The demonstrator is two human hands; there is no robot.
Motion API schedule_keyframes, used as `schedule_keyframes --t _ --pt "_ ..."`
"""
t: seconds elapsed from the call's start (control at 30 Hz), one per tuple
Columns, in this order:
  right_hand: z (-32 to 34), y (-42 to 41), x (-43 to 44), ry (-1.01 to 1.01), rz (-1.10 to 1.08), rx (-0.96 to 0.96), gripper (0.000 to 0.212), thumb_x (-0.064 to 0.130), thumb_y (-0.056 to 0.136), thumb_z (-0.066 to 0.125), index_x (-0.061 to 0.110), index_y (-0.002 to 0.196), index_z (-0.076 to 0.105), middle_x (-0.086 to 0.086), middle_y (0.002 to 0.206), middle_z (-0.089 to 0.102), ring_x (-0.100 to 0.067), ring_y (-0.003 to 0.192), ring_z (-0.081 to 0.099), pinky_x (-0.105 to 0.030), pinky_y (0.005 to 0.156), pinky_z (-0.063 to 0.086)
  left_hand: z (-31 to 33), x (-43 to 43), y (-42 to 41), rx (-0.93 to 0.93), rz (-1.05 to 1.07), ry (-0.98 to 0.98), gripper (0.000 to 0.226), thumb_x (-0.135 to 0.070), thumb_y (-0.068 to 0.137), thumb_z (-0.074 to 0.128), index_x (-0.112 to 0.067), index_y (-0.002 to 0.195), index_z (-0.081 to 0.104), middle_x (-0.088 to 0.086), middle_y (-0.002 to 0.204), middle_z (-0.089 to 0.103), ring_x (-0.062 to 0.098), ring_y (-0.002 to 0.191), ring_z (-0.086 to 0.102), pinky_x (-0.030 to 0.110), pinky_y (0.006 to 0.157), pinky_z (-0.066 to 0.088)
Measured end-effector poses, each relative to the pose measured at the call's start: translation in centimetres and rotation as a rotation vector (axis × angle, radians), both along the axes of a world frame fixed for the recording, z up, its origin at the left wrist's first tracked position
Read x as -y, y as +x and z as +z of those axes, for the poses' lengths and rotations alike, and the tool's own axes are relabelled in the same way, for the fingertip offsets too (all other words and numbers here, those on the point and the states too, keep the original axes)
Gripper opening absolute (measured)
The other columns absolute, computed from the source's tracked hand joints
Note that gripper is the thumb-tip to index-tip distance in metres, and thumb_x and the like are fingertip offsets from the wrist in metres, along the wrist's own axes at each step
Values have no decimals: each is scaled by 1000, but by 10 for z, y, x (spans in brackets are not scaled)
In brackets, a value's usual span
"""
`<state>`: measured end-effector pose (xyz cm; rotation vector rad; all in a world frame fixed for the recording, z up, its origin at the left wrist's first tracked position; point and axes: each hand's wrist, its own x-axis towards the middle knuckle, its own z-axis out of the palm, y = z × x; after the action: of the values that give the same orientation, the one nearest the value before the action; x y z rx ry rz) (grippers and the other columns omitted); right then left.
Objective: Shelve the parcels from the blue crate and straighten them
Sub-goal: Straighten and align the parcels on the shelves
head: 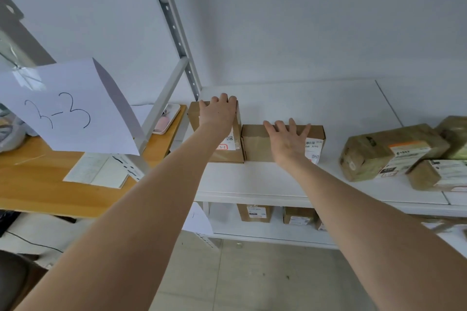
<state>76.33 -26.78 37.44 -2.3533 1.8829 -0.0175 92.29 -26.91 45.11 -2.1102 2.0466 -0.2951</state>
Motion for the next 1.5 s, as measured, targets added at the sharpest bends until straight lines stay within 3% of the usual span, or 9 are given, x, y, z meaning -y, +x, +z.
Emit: schedule_keyframes --t 0.33,0.47,0.57,0.7,0.87,0.97,1.03,1.1,1.5 --pt "1 -2 11 28 26 -25 92 3 84 62 31 153 8 -3 154 22 -38 146 3 -68 112 0 -1 7 1 -19 3 2 65 -8 83 65 -13 138 31 9 133 42 28 127 41 49 108 32" --pt "6 -7 13 47 40 -9 83 34 94 58 27 154 0 -8 161 7 -37 147 -5 -65 114 2 7 8 -3 18 29 63 79 -30 80 72 -14 142 27 10 137 40 29 130 39 45 106 34" --pt "20 -25 12 28 61 -3 99 56 86 60 24 154 -3 -7 162 -1 -34 148 -8 -60 116 2 19 11 -25 10 -64 59 94 -42 76 74 -14 147 19 12 145 32 28 138 27 43 111 28" --pt "33 -79 12 14 137 -8 121 68 69 70 25 154 -6 -6 162 -6 -32 148 -11 -60 116 -1 17 14 -85 -110 -238 46 88 -36 83 69 -16 150 16 10 151 26 25 142 23 36 111 27" --pt "43 -178 17 141 75 -237 129 62 64 78 30 153 -9 -4 161 -10 -36 147 -13 -65 113 -1 -25 17 -154 -130 -251 182 97 -32 79 73 -18 151 9 7 152 23 22 143 20 37 113 26" --pt "31 -213 18 244 46 -251 109 46 73 78 28 153 6 -5 160 5 -38 147 2 -68 112 13 -42 17 -169 -102 -224 212 92 -22 82 69 -17 151 8 7 152 26 23 142 24 39 111 28" --pt "20 -215 20 244 31 -175 91 34 79 72 27 150 16 -4 155 19 -37 144 12 -65 109 23 -47 18 -170 -82 -185 211 79 -13 87 61 -17 150 15 6 145 35 25 133 36 39 101 38" --pt "15 -206 23 222 16 -135 83 30 83 69 25 149 20 -4 153 24 -39 144 12 -66 109 22 -48 19 -167 -101 -135 225 66 -6 89 55 -21 145 25 5 136 41 25 123 44 38 87 45" --pt "5 -159 30 135 11 -93 90 44 89 62 26 154 2 -5 162 0 -39 147 -3 -66 113 9 -46 23 -165 -142 -81 195 58 -5 90 51 -27 141 33 4 127 45 26 118 48 37 77 47"
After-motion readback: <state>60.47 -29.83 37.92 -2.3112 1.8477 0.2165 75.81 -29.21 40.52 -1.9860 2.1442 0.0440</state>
